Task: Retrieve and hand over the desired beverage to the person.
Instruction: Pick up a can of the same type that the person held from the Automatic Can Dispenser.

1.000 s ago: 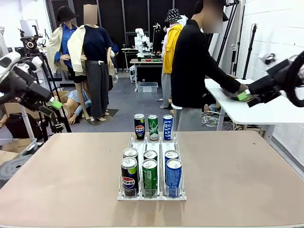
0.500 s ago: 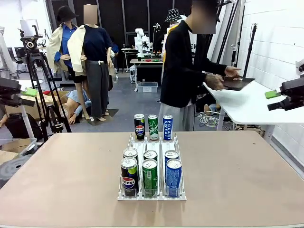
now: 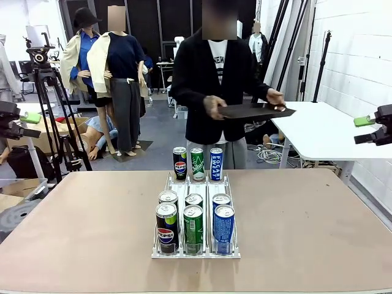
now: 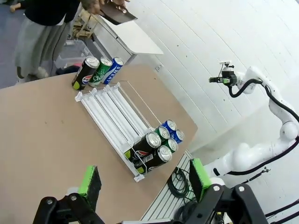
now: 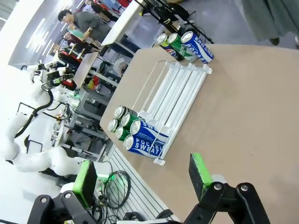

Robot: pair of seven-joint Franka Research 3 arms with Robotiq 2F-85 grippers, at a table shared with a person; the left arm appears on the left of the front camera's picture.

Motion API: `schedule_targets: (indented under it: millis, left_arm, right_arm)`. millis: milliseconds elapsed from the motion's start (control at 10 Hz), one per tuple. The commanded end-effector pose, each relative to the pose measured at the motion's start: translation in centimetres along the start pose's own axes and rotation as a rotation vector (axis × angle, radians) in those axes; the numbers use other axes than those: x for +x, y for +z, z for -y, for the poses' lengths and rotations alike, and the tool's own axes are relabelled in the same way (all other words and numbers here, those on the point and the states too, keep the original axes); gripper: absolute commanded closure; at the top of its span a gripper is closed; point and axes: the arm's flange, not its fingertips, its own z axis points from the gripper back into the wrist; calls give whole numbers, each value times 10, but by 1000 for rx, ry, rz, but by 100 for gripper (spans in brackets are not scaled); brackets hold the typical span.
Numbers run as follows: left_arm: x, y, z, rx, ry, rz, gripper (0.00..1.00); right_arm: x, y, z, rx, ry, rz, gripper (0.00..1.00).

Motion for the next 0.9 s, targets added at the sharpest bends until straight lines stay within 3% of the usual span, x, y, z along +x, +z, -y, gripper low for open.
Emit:
schedule_targets:
  millis: [0,100,200,800]
  left_arm:
    - [3,1,0,-16,-39,3,0]
    - [2,2,0,-4,-63,2,0]
    - [2,-2,0,0,-2,-7,0]
    - [2,-2,0,0,-2,-7,0]
  right_arm:
    - [0,-6,-1,80,35,29,0]
    - [0,0,0,0,0,0,0]
    - [0,0,0,0,0,0,0]
    - [0,0,0,0,0,0,0]
